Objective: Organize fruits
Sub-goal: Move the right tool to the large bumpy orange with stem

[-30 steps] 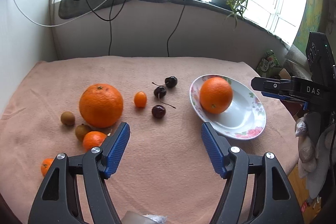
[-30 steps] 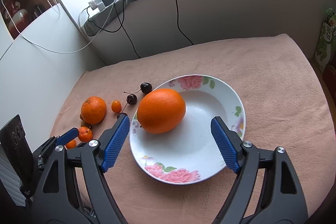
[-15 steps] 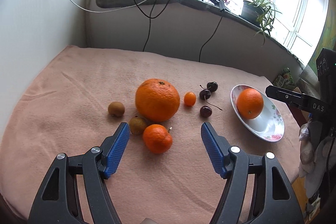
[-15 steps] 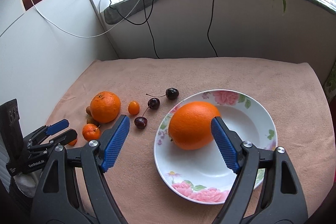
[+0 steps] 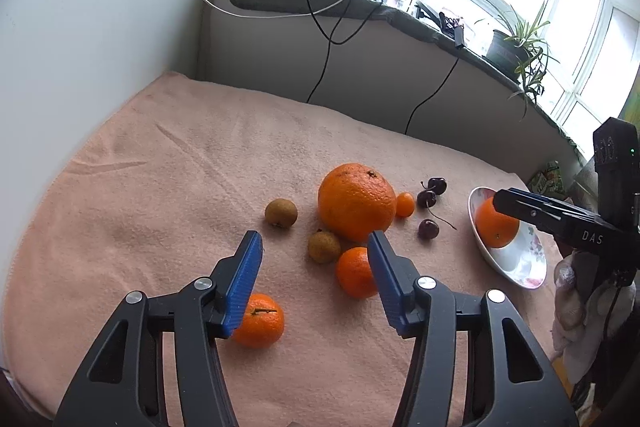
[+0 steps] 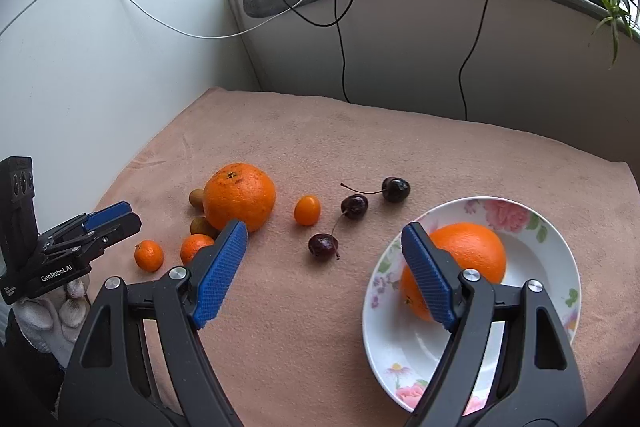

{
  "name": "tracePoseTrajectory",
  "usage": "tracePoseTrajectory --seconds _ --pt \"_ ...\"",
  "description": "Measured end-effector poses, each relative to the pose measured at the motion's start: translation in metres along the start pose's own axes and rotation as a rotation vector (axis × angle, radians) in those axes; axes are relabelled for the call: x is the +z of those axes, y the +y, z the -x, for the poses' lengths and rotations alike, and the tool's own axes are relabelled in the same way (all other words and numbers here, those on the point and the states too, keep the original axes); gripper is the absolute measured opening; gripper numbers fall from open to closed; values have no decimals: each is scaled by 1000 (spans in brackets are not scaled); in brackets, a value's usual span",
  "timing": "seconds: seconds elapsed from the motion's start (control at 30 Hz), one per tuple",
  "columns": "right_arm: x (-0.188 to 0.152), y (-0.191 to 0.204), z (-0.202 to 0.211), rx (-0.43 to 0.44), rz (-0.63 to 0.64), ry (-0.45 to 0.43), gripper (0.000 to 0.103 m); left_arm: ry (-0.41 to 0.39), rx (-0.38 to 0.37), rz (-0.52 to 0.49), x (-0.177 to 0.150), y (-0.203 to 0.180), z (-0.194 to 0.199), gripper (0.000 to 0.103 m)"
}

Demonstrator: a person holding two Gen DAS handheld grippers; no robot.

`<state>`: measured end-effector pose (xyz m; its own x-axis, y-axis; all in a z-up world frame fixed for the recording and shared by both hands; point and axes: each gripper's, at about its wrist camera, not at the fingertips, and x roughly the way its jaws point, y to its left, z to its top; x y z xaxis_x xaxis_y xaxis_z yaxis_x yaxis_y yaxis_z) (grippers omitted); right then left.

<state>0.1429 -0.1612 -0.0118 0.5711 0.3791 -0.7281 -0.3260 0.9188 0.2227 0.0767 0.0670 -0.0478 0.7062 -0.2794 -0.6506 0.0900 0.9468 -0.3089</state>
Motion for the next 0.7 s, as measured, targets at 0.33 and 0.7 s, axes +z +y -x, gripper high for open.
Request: tracePoseTrajectory --seconds 0.33,0.7 --pt "14 10 -30 94 -40 77 82 35 -50 -31 7 -14 -17 50" --pt "25 15 -59 145 -64 146 82 58 -29 -46 18 -15 -35 50"
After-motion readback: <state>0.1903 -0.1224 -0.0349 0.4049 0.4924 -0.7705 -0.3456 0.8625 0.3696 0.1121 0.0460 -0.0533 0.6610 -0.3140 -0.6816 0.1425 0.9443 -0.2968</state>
